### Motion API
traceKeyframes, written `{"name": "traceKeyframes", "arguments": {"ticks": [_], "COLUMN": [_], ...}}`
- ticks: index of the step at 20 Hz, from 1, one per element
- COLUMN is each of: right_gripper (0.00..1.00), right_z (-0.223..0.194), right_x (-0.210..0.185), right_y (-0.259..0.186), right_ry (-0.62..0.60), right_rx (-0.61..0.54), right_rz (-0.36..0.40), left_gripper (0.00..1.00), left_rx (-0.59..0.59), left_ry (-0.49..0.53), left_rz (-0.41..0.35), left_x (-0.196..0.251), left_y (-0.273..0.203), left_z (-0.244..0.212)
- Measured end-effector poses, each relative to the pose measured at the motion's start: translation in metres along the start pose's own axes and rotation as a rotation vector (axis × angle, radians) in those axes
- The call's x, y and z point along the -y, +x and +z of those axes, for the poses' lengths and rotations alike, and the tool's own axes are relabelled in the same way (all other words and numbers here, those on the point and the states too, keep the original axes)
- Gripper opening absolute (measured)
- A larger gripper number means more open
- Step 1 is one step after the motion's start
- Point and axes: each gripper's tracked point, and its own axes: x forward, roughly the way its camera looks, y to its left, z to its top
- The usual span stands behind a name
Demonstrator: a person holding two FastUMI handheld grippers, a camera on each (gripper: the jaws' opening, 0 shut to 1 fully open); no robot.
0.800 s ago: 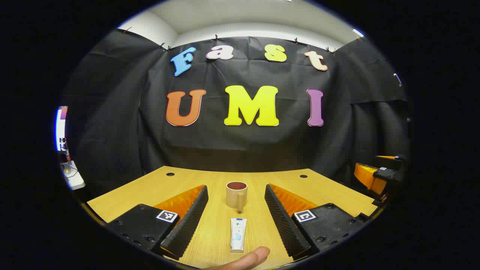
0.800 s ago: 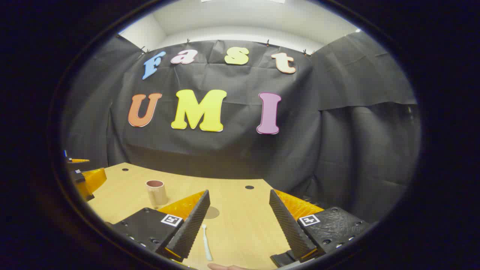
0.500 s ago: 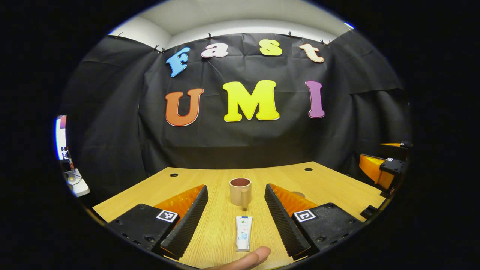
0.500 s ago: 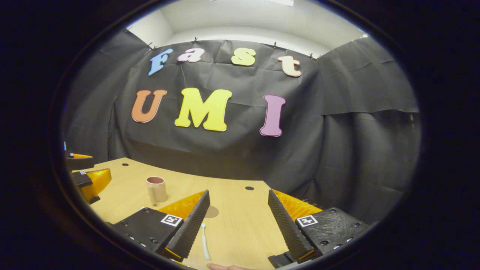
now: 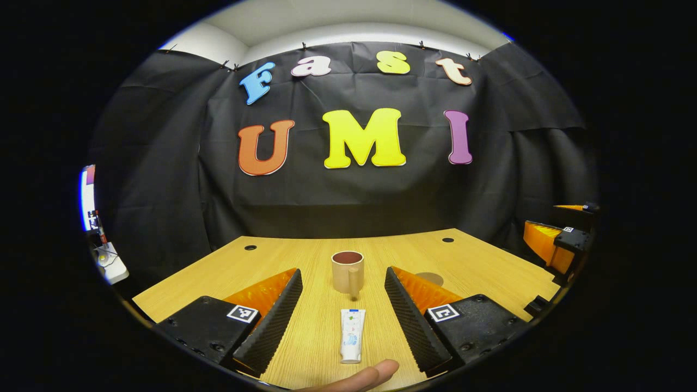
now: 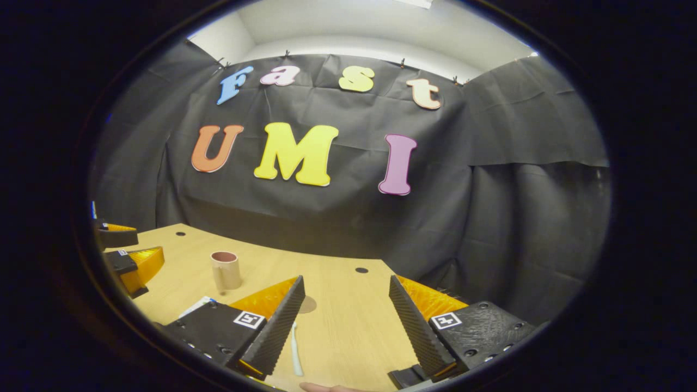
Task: Put the toothbrush and toothpaste on the desktop into the cup, then pick up the cup and place it on the coaster on the desktop.
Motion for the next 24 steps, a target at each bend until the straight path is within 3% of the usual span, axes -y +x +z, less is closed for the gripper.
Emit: {"name": "traceKeyframes", "arguments": {"ticks": [11,18,24], "right_gripper": [0.95,0.96,0.95], "right_z": [-0.017,-0.045,-0.079], "right_x": [-0.002,0.004,0.005], "right_y": [0.006,0.014,0.026], "right_ry": [0.007,0.016,0.008], "right_rx": [-0.053,-0.103,-0.170], "right_rz": [0.016,0.012,0.011], "left_gripper": [0.97,0.97,0.98], "left_rx": [-0.060,-0.299,-0.543], "left_ry": [-0.004,0.025,-0.063], "left_rz": [-0.002,0.010,0.015], "left_x": [0.004,0.011,0.013], "left_y": [0.010,0.028,0.033], "left_z": [-0.020,-0.093,-0.160]}}
